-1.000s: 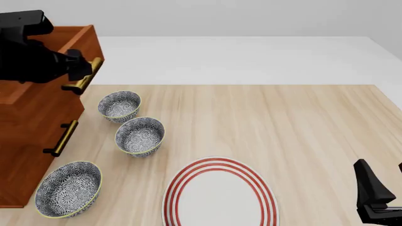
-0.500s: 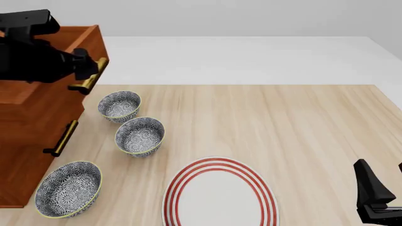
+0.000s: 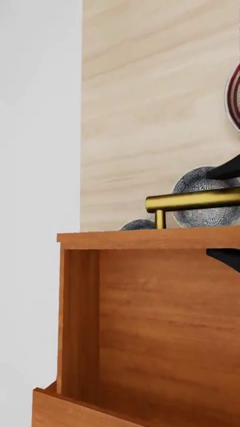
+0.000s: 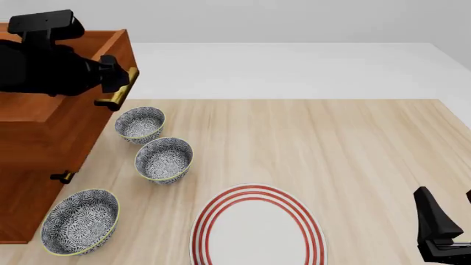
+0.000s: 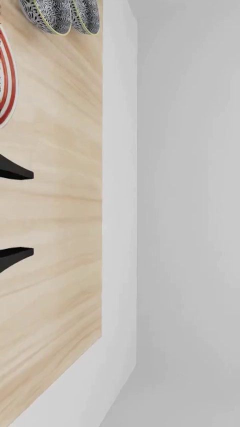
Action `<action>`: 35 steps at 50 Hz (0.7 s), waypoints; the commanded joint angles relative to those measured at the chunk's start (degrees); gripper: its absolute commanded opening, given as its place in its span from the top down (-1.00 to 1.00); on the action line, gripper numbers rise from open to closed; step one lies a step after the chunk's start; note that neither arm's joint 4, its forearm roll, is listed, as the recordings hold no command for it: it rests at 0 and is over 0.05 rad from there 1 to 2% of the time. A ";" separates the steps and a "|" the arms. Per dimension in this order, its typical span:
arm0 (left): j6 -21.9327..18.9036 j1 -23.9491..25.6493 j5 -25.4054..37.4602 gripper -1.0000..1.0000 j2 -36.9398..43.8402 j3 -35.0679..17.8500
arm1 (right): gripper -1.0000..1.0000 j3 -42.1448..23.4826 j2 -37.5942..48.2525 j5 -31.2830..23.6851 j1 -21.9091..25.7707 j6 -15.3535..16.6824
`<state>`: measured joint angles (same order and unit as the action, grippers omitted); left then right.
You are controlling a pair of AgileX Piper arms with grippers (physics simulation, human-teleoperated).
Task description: Open the top drawer of the cabinet.
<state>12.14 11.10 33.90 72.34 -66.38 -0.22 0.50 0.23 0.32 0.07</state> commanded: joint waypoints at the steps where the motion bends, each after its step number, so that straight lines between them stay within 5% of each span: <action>1: -5.09 1.75 -1.25 -1.00 11.32 5.50 | -1.00 0.11 0.40 0.54 0.93 0.04; 35: -4.23 5.98 -3.45 -1.00 13.75 6.89 | -1.00 0.11 0.15 0.27 0.95 0.03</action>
<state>13.92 15.56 31.74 73.53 -66.80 -0.14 0.64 0.47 1.24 0.08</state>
